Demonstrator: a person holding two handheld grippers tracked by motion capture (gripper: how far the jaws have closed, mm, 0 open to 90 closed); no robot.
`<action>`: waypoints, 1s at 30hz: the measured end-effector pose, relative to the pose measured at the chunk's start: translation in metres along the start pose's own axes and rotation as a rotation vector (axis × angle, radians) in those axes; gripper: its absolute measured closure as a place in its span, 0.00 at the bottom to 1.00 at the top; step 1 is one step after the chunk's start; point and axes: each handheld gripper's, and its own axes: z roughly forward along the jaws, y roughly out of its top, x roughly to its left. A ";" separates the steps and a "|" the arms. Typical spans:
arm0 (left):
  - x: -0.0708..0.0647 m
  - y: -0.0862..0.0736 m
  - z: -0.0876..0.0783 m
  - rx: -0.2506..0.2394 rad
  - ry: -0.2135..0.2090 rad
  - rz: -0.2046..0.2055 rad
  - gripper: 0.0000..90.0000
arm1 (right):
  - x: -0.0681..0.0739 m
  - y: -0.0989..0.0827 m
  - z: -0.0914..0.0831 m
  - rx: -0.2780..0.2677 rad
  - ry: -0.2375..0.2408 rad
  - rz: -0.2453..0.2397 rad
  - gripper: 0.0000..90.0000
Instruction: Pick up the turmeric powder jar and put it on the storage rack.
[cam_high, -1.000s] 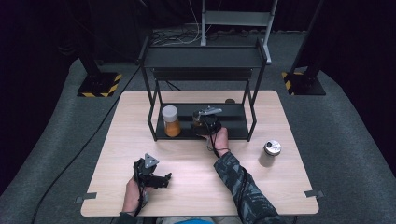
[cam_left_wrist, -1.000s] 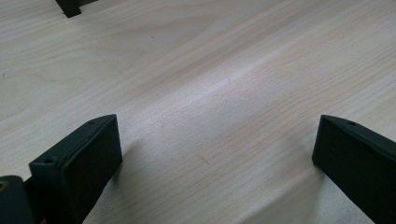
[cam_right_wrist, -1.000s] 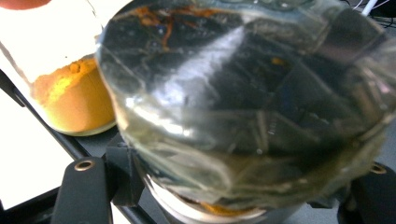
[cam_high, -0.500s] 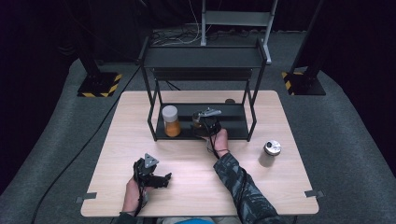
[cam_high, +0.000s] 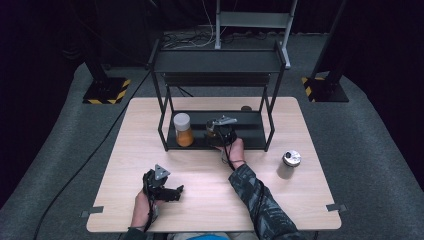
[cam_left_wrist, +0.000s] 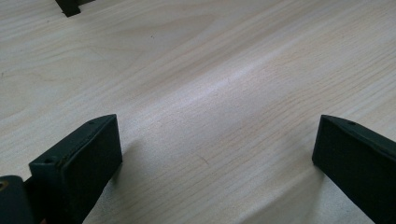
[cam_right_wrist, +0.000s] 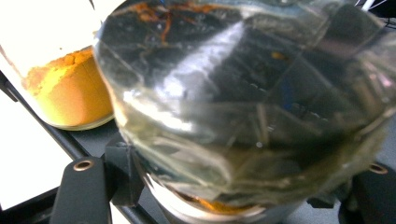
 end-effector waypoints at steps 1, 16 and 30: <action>0.000 0.000 0.000 0.000 0.000 0.001 0.01 | 0.001 0.001 0.000 0.002 -0.005 0.003 0.31; -0.002 -0.001 0.000 -0.005 0.006 0.004 0.01 | 0.002 0.015 -0.029 0.086 0.038 -0.005 0.03; -0.002 0.000 0.000 -0.002 0.006 0.008 0.01 | 0.028 -0.003 -0.071 0.118 0.061 -0.058 0.02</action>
